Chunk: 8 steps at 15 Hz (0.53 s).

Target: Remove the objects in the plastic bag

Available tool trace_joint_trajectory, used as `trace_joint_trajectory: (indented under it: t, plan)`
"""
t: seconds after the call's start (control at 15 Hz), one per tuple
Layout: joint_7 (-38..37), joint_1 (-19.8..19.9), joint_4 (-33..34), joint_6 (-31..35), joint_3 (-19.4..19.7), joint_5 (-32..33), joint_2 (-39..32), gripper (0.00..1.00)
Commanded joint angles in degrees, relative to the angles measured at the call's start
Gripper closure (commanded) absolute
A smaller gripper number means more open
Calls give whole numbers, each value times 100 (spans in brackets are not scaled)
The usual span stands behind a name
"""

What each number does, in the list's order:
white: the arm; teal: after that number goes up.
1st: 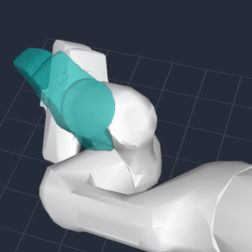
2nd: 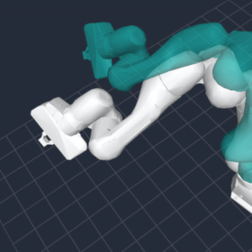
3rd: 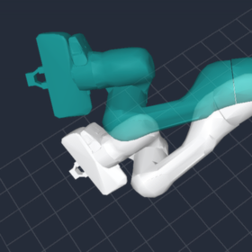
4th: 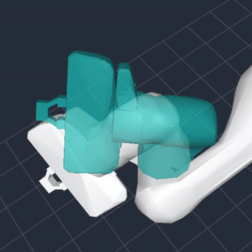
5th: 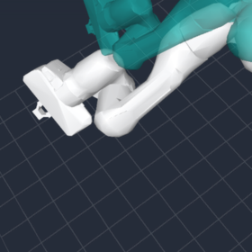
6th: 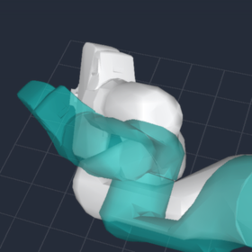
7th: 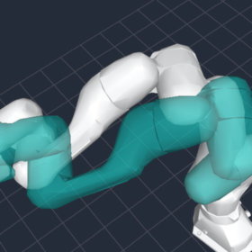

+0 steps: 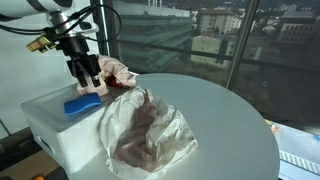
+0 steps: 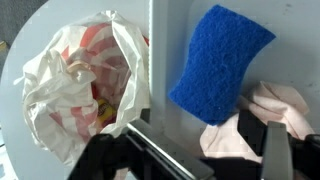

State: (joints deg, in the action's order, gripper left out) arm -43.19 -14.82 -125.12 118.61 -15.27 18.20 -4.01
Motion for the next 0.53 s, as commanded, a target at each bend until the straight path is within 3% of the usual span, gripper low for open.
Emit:
trace_joint_trajectory:
  t: [0.0,0.47]
  plan:
    - [-75,21,-65,-215,134,-75,463,0]
    - [-680,408,-841,-369,394,-220,1359,0]
